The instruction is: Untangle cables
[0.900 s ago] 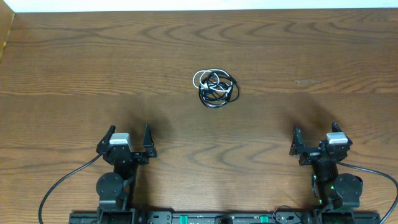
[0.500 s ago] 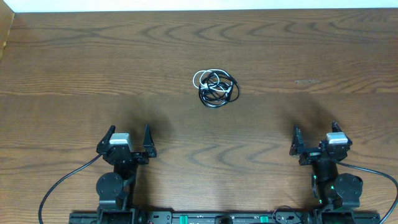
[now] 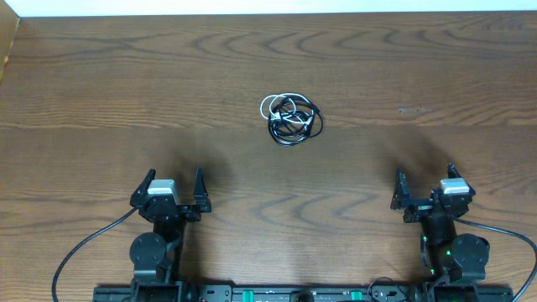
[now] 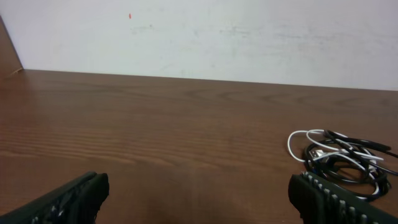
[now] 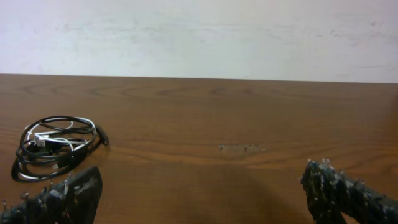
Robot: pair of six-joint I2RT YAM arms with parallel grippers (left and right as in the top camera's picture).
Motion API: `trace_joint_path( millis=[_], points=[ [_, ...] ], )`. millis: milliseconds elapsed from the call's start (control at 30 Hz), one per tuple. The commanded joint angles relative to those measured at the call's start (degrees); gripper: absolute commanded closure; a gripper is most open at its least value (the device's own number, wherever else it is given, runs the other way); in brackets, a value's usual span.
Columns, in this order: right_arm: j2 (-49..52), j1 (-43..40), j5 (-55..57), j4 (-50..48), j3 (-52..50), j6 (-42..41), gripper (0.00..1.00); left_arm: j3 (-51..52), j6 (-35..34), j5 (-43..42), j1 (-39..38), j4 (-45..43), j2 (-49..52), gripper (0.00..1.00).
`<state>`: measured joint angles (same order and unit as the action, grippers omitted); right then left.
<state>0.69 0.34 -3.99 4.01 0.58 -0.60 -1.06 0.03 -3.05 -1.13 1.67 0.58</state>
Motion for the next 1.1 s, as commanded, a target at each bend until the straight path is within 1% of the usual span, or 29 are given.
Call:
trace_joint_path(
  millis=[0, 733, 767, 800, 900, 967, 1033, 1067],
  points=[
    [-0.2, -0.46, 0.63, 0.07, -0.24, 0.68, 0.01, 0.83, 0.76, 0.96, 0.35, 2.36, -0.35, 0.02],
    [-0.2, -0.46, 1.27, -0.04, -0.24, 1.09, 0.01, 0.83, 0.31, 0.26, 0.35, 2.1, -0.35, 0.02],
    [-0.2, -0.46, 1.07, -0.11, -0.24, 1.05, 0.01, 0.81, -0.33, -1.22, 0.35, 1.95, -0.35, 0.02],
    [-0.2, -0.46, 0.04, -0.46, -0.26, 0.59, 0.01, 0.81, -1.62, -4.5, 0.35, 1.64, -0.35, 0.02],
    [-0.2, -0.46, -9.42, -1.49, -0.26, -6.95, 0.01, 0.81, -2.71, -16.04, 0.35, -1.31, -0.35, 0.02],
    [-0.2, -0.46, -14.08, -2.25, -0.26, -8.66, 0.01, 0.83, -2.71, -21.05, 0.35, -5.29, -0.35, 0.02],
    [-0.2, -0.46, -14.64, -4.02, -0.26, -8.83, 0.01, 0.81, -2.71, -21.99, 0.35, -9.03, -0.35, 0.02],
    [-0.2, -0.46, -14.67, -6.86, -0.26, -9.75, 0.01, 0.81, -2.71, -21.84, 0.37, -11.93, -0.35, 0.02]
  ],
)
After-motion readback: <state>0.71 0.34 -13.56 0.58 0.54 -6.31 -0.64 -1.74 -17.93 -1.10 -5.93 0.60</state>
